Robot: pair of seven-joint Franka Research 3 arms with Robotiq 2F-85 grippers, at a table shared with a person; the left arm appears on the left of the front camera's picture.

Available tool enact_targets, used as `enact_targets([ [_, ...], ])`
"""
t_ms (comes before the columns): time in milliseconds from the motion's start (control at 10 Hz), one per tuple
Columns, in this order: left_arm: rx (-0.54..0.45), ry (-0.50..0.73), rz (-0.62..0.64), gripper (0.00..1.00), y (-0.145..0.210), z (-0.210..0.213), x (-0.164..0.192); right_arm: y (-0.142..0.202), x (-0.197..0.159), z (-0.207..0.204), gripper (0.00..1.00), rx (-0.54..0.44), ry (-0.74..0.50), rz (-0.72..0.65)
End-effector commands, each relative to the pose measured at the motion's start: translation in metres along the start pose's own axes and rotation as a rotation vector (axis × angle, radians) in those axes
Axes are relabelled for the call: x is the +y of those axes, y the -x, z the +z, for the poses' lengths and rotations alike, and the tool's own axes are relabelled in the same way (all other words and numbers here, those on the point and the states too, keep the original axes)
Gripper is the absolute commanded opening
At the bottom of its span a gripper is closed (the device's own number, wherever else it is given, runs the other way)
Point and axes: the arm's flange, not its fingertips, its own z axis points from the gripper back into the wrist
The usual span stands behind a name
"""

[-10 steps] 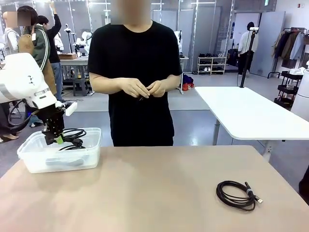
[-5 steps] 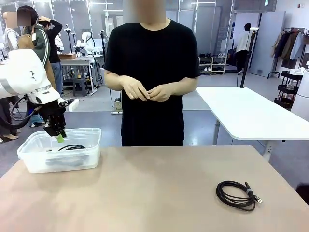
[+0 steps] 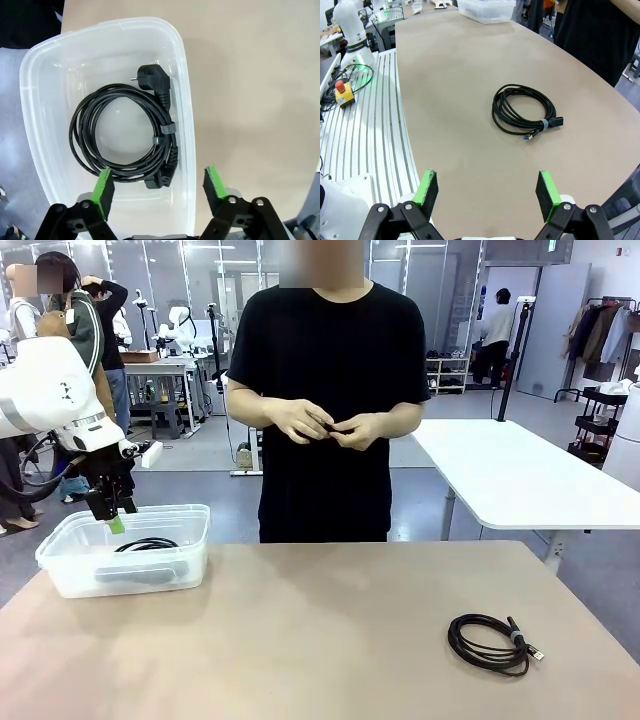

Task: Organize and store the cables.
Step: Place the Power Cable into the Organizing box, then place the USB Extension Cable into the Organizing box.

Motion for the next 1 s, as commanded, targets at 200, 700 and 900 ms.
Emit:
enact_targets([
  [200, 0.006, 0.000, 0.010, 0.83, -0.0003, 0.0000, -0.0001, -0.0026, 0.0000, 0.0008, 1.00, -0.012, 0.006, 0.002],
  [700, 0.006, 0.000, 0.010, 0.83, -0.0003, 0.0000, -0.0001, -0.0026, 0.0000, 0.0008, 1.00, -0.012, 0.006, 0.002],
  [900, 0.006, 0.000, 0.010, 0.83, -0.0003, 0.0000, -0.0001, -0.0026, 0.0000, 0.0008, 1.00, -0.012, 0.006, 0.002],
])
